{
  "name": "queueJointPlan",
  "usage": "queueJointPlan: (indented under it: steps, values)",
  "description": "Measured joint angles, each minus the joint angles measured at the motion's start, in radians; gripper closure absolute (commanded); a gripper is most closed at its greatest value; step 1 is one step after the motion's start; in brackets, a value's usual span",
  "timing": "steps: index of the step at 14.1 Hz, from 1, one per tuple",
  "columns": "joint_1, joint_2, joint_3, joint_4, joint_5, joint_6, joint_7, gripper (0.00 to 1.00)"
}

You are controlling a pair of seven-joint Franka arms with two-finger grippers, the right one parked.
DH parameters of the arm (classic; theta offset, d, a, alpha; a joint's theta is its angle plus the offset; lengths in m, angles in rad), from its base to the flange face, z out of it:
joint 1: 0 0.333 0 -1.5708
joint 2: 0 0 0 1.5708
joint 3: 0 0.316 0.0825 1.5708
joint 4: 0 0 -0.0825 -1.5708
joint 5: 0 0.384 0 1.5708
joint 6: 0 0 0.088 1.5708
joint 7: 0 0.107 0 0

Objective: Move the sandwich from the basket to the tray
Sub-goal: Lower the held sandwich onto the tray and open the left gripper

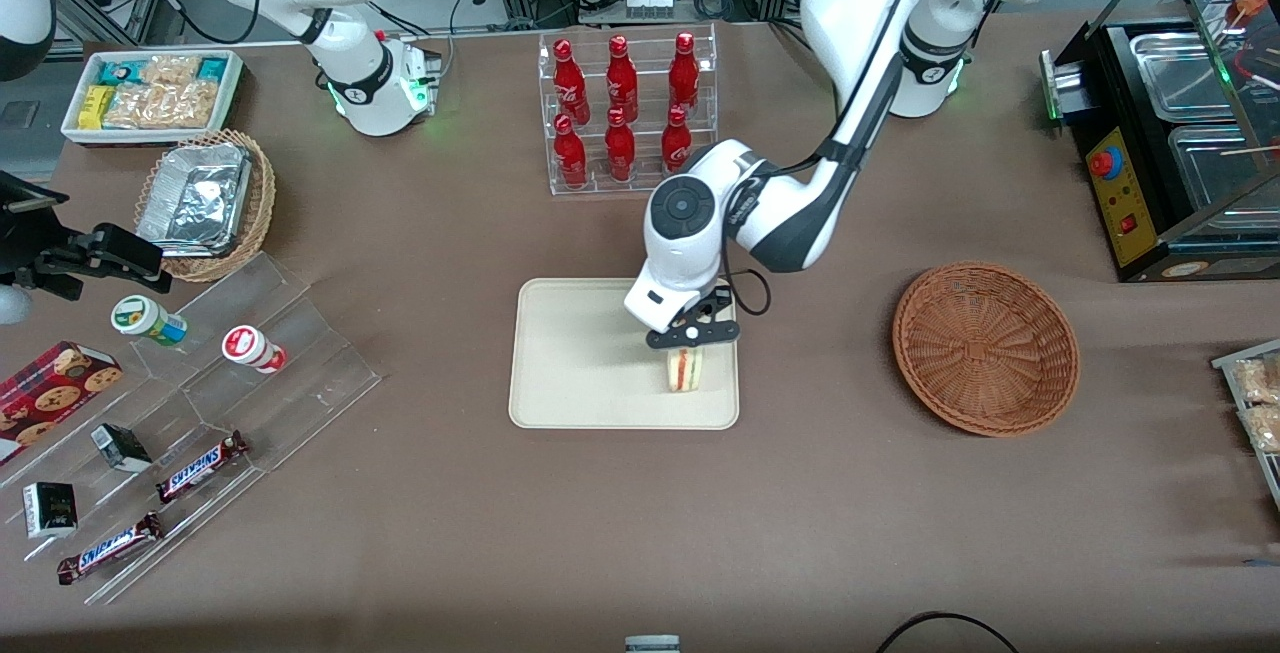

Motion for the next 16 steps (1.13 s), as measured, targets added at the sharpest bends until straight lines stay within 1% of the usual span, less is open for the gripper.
queueJointPlan:
  steps: [1, 2, 3, 4, 5, 12, 16]
  values:
    - [-0.004, 0.011, 0.000, 0.001, 0.014, 0.003, 0.000, 0.79]
    - [-0.005, 0.021, 0.000, 0.001, 0.022, 0.004, -0.001, 0.75]
    - [-0.005, 0.029, 0.000, 0.001, 0.024, 0.004, -0.001, 0.53]
    - [-0.005, 0.035, 0.000, 0.001, 0.025, 0.005, -0.001, 0.19]
    - [-0.005, 0.038, 0.000, 0.002, 0.026, 0.006, 0.000, 0.00]
    - [-0.004, 0.023, 0.010, 0.036, 0.026, -0.004, -0.017, 0.00]
    - [0.004, -0.073, 0.022, 0.056, 0.026, -0.113, -0.111, 0.00]
